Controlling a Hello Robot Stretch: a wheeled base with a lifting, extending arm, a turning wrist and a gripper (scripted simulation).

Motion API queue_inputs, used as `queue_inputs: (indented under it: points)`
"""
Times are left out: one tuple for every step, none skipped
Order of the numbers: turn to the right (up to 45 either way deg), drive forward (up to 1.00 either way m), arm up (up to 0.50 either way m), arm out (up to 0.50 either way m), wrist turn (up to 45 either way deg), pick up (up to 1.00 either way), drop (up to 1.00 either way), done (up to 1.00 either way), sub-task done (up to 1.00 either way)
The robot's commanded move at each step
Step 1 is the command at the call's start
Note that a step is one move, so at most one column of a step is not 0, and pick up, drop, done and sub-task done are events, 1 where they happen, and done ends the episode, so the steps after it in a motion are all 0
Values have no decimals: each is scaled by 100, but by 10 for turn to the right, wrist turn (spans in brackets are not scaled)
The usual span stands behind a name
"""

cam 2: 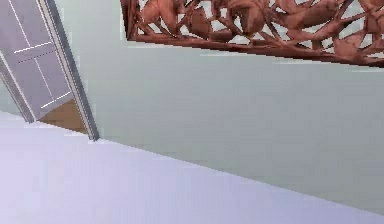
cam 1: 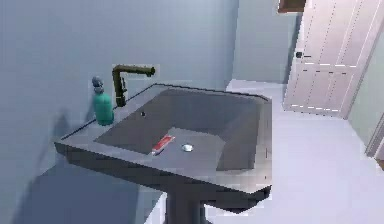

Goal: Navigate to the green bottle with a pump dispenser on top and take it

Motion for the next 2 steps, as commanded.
queue_inputs:
  points:
    - [-450, 0, 0, 0, 0, 0, 0, 0, 0]
    - [-450, 0, 0, 0, 0, 0, 0, 0, 0]
